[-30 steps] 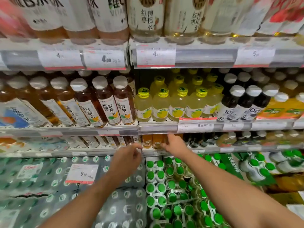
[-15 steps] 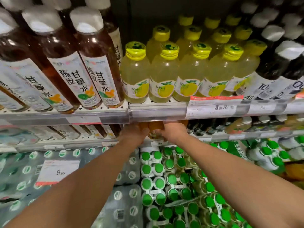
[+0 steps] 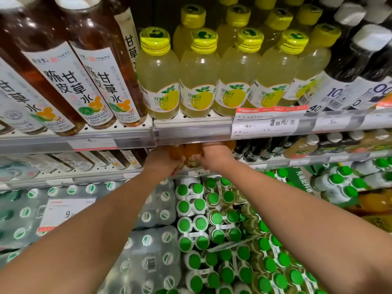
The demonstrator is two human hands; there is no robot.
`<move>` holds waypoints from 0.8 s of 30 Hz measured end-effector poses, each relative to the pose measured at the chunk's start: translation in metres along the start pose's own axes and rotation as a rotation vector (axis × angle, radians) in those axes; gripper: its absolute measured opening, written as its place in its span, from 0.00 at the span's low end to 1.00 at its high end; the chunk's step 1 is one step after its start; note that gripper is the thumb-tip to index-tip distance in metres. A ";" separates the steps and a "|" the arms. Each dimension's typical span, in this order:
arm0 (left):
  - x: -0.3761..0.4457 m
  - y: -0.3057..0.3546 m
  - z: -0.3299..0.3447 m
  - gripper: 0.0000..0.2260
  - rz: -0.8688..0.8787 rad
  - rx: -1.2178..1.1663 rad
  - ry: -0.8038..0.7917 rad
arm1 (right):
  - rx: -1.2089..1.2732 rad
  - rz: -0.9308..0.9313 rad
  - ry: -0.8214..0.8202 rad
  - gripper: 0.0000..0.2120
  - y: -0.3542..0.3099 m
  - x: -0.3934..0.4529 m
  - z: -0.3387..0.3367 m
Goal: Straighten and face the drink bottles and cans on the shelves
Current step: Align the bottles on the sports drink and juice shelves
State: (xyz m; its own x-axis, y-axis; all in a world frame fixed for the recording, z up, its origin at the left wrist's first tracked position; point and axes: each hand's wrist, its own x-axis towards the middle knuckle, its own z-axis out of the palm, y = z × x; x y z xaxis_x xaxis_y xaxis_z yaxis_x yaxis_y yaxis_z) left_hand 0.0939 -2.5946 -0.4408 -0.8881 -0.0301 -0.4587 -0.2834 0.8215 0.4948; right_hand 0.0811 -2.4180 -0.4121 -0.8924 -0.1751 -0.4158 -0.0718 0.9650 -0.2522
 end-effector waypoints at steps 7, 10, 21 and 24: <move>0.000 -0.002 0.004 0.22 -0.026 -0.141 0.014 | -0.136 0.001 0.292 0.18 0.034 -0.042 -0.012; -0.004 -0.004 0.009 0.16 -0.009 -0.132 0.028 | -0.081 0.060 0.232 0.23 0.046 -0.030 -0.021; -0.058 -0.001 0.003 0.20 0.033 -0.043 0.109 | 0.286 0.220 -0.198 0.19 0.041 0.009 -0.020; -0.064 0.003 0.008 0.13 0.017 -0.071 0.096 | 0.194 0.259 -0.160 0.23 0.040 0.010 -0.021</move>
State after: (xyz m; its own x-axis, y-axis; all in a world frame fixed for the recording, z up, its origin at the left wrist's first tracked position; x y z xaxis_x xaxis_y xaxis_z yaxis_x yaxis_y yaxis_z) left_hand 0.1527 -2.5857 -0.4157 -0.9224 -0.0741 -0.3790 -0.2905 0.7797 0.5546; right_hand 0.0603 -2.3767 -0.4084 -0.7879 0.0270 -0.6152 0.2471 0.9290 -0.2757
